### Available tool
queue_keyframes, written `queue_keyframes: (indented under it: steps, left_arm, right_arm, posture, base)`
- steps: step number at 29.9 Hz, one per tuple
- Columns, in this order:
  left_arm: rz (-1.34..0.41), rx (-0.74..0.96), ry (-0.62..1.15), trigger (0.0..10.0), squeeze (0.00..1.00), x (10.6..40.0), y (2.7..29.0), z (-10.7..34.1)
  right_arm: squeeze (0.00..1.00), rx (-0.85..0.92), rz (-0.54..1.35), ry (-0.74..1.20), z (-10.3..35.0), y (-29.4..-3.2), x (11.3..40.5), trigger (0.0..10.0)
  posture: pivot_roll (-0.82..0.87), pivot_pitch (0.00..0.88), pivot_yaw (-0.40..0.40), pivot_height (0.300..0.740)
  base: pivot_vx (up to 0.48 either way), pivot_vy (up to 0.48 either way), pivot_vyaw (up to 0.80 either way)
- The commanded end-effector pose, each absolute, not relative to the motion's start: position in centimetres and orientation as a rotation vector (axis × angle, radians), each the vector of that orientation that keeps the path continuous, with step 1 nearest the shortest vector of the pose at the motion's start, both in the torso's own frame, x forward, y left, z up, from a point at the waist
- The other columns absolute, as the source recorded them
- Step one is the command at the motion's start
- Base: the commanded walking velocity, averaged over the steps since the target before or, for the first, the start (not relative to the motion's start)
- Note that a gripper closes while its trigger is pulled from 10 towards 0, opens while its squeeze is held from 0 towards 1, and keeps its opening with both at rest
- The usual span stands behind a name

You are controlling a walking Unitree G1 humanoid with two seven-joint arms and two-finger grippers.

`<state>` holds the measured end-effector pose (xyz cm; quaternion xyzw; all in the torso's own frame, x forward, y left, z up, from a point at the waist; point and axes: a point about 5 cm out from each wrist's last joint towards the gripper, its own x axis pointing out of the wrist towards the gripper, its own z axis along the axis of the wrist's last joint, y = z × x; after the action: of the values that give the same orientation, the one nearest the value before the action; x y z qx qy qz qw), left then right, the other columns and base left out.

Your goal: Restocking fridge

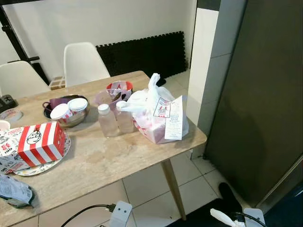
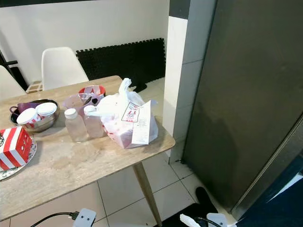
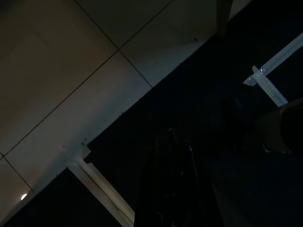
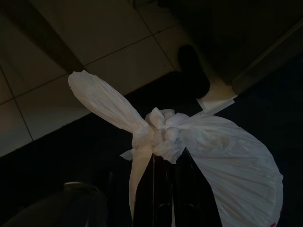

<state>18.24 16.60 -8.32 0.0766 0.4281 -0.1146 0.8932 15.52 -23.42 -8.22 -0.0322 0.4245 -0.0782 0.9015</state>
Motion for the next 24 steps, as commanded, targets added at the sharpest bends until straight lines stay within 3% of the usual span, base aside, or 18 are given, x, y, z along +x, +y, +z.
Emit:
queue_keyframes:
  steps: [1,24]
  left_arm:
    - [-0.238,0.162,0.909,10.0,0.00,17.85,16.75,-8.53]
    - [-0.239,0.148,0.888,10.0,0.00,18.17,16.83,-8.32]
  right_arm:
    - [0.00,-0.068,-0.158,0.871,-8.21,-23.39,15.49,10.0]
    - [0.00,-0.071,-0.148,0.872,-8.25,-23.26,15.43,10.0]
  posture:
    - [-0.10,0.043,0.030,0.726]
    - [-0.10,0.046,0.029,0.726]
  base:
    - [0.000,-0.480,0.00]
    - [0.000,-0.480,0.00]
